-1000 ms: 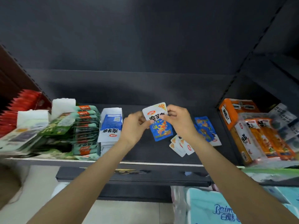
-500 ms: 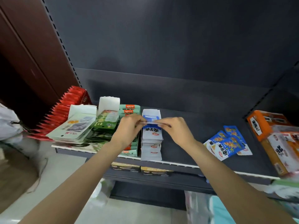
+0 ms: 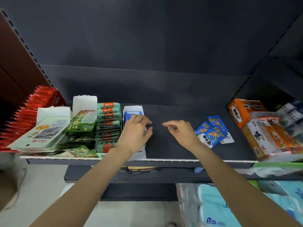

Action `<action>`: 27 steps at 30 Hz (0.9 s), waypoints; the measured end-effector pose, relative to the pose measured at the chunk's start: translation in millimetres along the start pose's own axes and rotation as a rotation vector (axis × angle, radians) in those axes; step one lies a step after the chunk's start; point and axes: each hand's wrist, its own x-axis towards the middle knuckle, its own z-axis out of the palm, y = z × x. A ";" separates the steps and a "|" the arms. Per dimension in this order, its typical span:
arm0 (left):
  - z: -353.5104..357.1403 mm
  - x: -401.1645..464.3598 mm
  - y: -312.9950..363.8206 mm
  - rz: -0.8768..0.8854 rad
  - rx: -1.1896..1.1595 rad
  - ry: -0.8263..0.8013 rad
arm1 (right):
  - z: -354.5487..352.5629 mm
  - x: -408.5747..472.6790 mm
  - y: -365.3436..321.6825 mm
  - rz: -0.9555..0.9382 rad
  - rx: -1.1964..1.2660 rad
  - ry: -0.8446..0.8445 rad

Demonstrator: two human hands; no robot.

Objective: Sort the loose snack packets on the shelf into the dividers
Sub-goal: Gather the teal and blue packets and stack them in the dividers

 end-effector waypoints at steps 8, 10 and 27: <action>94.9 38.7 85.7 -0.131 -0.309 -0.299 | -41.3 -15.1 119.1 0.266 -0.211 -0.097; 121.2 47.3 97.4 -0.207 -0.359 -0.351 | -48.4 -14.0 146.9 0.277 -0.347 -0.237; 163.1 61.6 111.7 -0.226 -0.282 -0.416 | -83.5 15.6 160.9 0.048 -0.521 -0.167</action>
